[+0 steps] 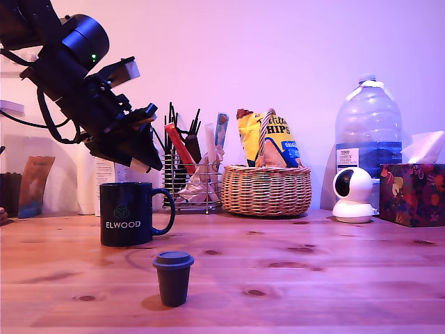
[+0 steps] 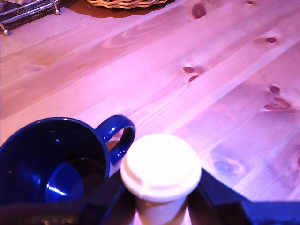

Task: Pick up the coffee capsules from the table one by one and drop them inside the nearest coffee cup

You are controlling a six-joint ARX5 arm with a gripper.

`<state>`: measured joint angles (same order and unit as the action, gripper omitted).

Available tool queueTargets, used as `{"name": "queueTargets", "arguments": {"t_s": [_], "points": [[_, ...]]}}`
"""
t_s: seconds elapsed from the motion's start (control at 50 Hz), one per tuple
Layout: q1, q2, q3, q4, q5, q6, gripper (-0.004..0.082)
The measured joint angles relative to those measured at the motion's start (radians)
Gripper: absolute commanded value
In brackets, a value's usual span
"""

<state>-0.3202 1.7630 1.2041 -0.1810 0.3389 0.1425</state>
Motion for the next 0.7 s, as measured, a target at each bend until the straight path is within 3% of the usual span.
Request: {"name": "queueTargets", "arguments": {"t_s": [0.7], "points": [[0.022, -0.015, 0.000, 0.038, 0.019, -0.007, 0.0201]]}}
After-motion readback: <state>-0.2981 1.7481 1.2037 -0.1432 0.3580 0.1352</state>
